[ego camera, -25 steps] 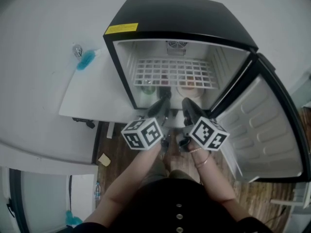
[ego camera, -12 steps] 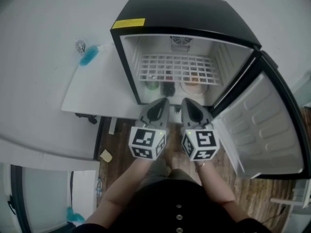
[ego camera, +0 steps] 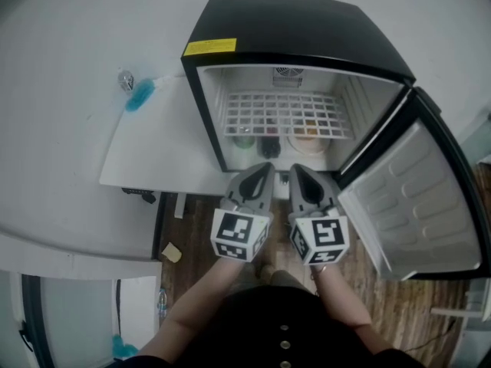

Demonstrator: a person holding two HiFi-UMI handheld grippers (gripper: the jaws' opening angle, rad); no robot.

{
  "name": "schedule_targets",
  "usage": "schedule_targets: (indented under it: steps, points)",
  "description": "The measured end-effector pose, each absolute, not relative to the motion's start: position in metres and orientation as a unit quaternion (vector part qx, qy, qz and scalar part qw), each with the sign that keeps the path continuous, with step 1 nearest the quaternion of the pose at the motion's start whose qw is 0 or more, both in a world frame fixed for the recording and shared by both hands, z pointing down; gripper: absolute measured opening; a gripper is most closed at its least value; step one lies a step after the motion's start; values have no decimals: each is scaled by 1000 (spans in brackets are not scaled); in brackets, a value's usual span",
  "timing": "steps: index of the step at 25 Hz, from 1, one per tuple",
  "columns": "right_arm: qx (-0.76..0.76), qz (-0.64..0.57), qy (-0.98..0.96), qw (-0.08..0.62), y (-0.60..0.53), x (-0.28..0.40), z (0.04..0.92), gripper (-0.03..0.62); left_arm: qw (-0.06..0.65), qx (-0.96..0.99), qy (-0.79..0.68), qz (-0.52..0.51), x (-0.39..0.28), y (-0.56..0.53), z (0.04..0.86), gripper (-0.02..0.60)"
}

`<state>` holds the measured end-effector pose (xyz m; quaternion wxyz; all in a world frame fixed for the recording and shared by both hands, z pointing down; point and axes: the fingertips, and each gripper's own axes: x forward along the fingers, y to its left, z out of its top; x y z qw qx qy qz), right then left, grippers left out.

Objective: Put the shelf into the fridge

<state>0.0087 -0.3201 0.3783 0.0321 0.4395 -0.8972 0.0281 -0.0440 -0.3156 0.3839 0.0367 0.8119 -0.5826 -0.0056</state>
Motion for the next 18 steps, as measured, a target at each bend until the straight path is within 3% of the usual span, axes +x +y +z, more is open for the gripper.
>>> schedule_targets:
  steps: [18]
  points:
    - [434,23,-899,52,-320,-2,389,9,73,825,-560,-23,-48,-322,394,6]
